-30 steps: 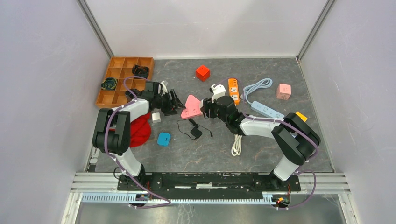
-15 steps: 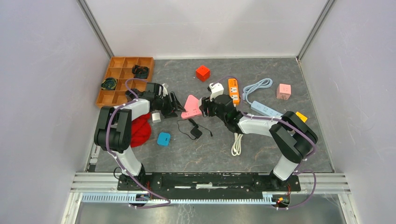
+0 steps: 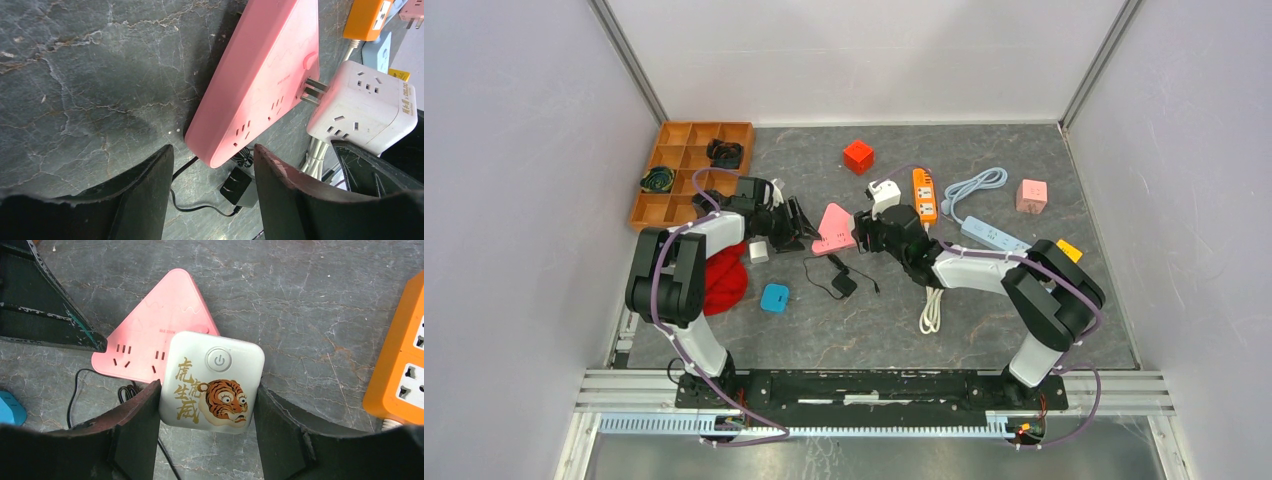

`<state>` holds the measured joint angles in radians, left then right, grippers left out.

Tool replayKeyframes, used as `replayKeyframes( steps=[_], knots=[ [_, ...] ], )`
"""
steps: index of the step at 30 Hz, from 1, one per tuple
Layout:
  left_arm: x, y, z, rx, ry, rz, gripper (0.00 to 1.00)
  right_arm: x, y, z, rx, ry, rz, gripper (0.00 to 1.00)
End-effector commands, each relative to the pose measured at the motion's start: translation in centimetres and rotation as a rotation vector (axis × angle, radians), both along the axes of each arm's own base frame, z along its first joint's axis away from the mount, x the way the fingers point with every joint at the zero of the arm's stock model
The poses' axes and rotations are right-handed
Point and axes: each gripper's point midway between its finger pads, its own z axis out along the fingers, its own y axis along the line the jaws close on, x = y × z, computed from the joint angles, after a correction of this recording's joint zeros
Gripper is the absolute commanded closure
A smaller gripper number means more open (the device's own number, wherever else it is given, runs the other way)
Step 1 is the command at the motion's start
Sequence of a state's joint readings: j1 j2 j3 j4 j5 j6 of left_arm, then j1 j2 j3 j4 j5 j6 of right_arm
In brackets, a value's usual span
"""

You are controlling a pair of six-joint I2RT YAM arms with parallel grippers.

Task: Insert the plug
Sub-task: Insert the plug into the socket.

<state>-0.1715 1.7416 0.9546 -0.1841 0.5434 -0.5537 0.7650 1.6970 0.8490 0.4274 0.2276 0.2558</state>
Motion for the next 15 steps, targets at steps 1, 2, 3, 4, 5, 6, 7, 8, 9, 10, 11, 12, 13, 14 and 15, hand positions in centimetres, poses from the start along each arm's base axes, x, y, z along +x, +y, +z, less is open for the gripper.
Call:
replayKeyframes(
  steps=[1,2,3,4,5,6,7,8,9,10,11,12,13,14,15],
  knots=[
    [0.8,-0.5,0.9,-0.034,-0.006,0.018,0.34,0.3,-0.5,1.4,-0.032,-0.017,-0.019,0.71],
    [0.8,-0.6,0.9,-0.033,-0.005,0.018,0.34,0.3,-0.4,1.6,-0.034,-0.018,-0.019,0.71],
    [0.8,-0.6,1.0,-0.034,-0.006,0.019,0.34,0.3,-0.4,1.8,-0.033,-0.018,-0.020,0.71],
    [0.8,-0.5,0.9,-0.034,-0.003,0.020,0.35,0.5,-0.4,1.9,-0.034,-0.019,-0.024,0.71],
    [0.7,-0.5,0.8,-0.035,0.001,0.020,0.35,0.6,-0.3,2.1,-0.032,-0.016,-0.028,0.71],
    [0.6,-0.6,0.8,-0.039,0.004,0.017,0.35,0.6,-0.3,2.2,-0.034,-0.004,-0.033,0.71],
    [0.5,-0.7,0.8,-0.042,0.004,0.013,0.35,0.7,-0.1,2.5,-0.031,0.002,-0.036,0.70],
    [0.4,-0.6,0.8,-0.042,0.006,0.014,0.35,0.7,-0.1,2.6,-0.034,0.011,-0.038,0.71],
    [0.4,-0.7,0.8,-0.041,0.005,0.013,0.35,0.9,0.1,2.9,-0.035,0.013,-0.039,0.71],
    [0.4,-0.7,0.9,-0.043,0.004,0.011,0.35,1.0,0.1,3.1,-0.042,0.014,-0.040,0.71],
    [0.3,-0.7,1.0,-0.046,0.005,0.008,0.35,1.3,0.2,3.4,-0.057,0.017,-0.044,0.72],
    [0.4,-0.7,1.0,-0.045,0.006,0.008,0.35,1.6,0.1,3.4,-0.075,0.022,-0.053,0.73],
    [0.5,-0.7,1.0,-0.044,0.006,0.008,0.35,1.8,0.1,3.6,-0.091,0.029,-0.057,0.73],
    [0.4,-0.7,0.9,-0.041,0.010,0.009,0.35,2.0,0.4,3.9,-0.099,0.030,-0.053,0.73],
    [0.4,-0.6,0.8,-0.039,0.014,0.009,0.35,2.1,0.5,3.9,-0.110,0.039,-0.047,0.73]
  ],
)
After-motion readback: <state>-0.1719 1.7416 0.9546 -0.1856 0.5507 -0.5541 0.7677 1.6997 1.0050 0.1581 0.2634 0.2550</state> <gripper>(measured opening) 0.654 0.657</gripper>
